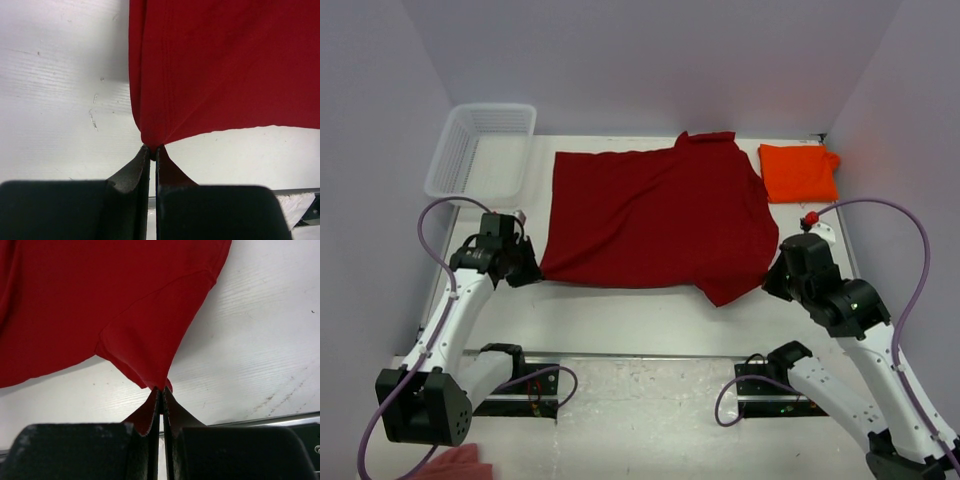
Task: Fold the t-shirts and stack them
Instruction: Fold the flattened tshirt in 1/3 of the way
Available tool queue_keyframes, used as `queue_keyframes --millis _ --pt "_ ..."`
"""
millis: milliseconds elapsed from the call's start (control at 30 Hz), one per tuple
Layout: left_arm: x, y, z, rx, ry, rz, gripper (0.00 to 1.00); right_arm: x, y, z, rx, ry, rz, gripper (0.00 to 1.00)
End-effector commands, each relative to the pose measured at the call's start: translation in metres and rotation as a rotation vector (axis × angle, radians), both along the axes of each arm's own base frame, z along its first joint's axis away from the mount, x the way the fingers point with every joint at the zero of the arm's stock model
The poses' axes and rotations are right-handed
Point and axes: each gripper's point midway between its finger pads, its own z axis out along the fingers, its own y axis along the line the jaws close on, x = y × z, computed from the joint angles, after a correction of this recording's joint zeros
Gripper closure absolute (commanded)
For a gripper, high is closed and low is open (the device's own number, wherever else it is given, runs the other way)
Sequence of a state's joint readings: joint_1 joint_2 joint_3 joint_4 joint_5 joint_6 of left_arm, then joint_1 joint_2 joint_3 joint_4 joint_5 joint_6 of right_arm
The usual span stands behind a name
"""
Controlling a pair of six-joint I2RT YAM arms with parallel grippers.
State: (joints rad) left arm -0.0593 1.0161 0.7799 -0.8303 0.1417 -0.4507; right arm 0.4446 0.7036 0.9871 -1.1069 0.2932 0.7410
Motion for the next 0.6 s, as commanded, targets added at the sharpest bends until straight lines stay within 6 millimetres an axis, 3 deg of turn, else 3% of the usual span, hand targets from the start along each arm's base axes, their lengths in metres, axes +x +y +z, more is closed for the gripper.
queue_keyframes --millis 0,267,567 --pt "-0.010 -0.004 -0.005 -0.023 0.036 -0.014 1.00 -0.008 0.001 0.006 0.025 0.002 -0.003 1.00" --pt "-0.025 -0.004 -0.021 -0.025 0.079 -0.022 1.00 -0.026 -0.008 0.010 0.015 0.014 -0.022 1.00" --pt "-0.031 0.000 -0.012 -0.015 0.047 0.012 1.00 -0.037 -0.018 0.017 -0.002 -0.009 -0.029 1.00"
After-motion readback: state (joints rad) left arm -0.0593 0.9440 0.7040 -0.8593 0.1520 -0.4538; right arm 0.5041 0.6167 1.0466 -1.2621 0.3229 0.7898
